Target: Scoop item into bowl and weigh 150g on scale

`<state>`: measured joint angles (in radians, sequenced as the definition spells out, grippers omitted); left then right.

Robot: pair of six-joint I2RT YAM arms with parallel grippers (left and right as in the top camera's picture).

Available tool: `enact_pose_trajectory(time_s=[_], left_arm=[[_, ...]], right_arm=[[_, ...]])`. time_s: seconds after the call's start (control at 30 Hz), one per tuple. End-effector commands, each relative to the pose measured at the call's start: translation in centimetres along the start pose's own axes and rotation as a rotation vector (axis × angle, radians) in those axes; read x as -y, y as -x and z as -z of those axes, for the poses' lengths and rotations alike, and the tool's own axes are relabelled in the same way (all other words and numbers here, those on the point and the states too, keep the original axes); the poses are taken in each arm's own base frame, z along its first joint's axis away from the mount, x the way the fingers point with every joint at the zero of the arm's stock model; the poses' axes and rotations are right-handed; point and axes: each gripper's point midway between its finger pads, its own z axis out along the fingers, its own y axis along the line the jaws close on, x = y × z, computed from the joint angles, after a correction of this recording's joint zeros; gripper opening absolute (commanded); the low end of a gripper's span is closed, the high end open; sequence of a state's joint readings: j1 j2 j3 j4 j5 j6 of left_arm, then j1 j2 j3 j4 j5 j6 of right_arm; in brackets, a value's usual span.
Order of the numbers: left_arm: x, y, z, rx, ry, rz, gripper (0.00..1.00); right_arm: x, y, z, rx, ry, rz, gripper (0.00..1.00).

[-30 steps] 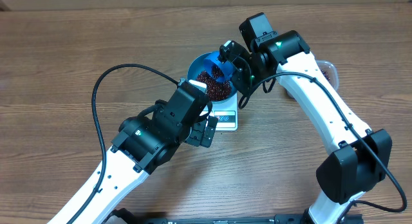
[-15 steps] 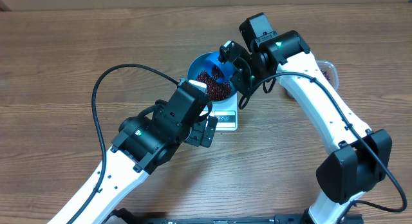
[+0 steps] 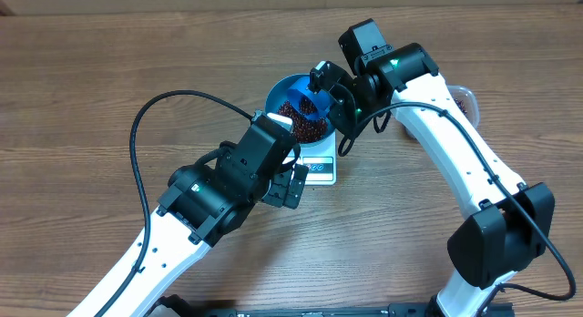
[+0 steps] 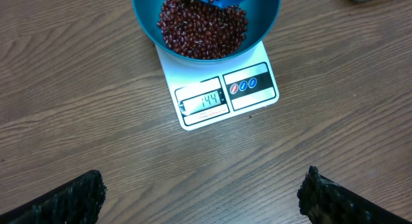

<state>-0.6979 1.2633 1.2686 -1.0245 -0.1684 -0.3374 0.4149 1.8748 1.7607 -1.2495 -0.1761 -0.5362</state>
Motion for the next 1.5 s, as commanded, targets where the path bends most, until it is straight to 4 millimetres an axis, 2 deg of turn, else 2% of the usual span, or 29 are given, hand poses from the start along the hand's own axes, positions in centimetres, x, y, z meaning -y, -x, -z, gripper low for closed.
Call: enact_pose_trajectory(time_s=[0.0,1.47], left_arm=[[-0.12,0.33,0.47,0.019,-0.006,0.011,0.99],[-0.12,0.33,0.47,0.019,-0.006,0.011,0.99]], right_arm=[[-0.1,1.18,2.35,0.068,-0.026,0.027,0.04],[-0.52,1.0,2.32,0.062,-0.007,0.034,0.04]])
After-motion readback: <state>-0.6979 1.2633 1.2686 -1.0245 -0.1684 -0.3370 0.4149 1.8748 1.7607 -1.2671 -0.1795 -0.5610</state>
